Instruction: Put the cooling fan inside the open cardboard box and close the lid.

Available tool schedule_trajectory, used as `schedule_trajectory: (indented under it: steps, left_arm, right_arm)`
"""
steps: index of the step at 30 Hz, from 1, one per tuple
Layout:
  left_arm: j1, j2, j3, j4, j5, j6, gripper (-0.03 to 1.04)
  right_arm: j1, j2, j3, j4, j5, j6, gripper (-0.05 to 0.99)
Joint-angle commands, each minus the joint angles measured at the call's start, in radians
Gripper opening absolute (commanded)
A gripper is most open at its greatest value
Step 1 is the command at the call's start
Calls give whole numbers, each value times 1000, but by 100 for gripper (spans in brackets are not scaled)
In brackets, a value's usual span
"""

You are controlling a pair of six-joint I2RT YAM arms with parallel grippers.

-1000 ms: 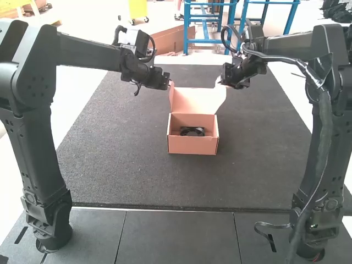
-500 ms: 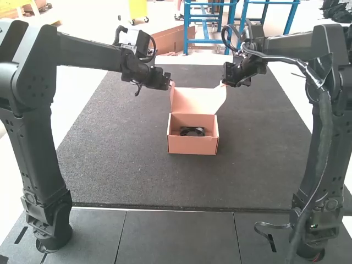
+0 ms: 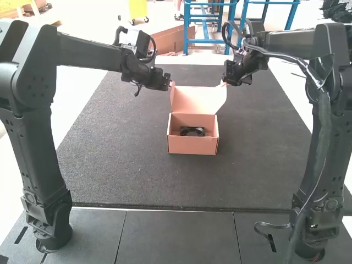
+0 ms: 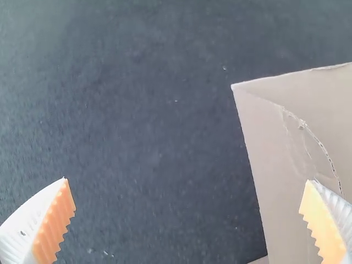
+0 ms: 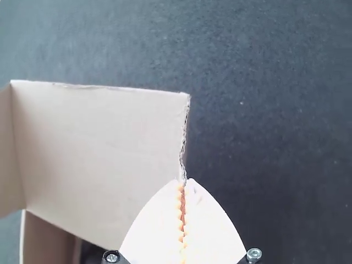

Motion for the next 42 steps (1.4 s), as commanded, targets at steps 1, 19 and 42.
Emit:
schedule_trajectory:
  steps: [1,19,42]
  left_arm:
    - [-9,-7,26,-1,12,-8,97]
    - [-19,-41,22,-90,56,-32,97]
    - [-26,-82,-27,-123,114,-37,97]
  right_arm:
    - [-13,-10,44,-20,-5,6,-1]
    - [22,-75,34,-171,-70,3,-1]
    - [68,-279,-229,-67,-78,33,-1]
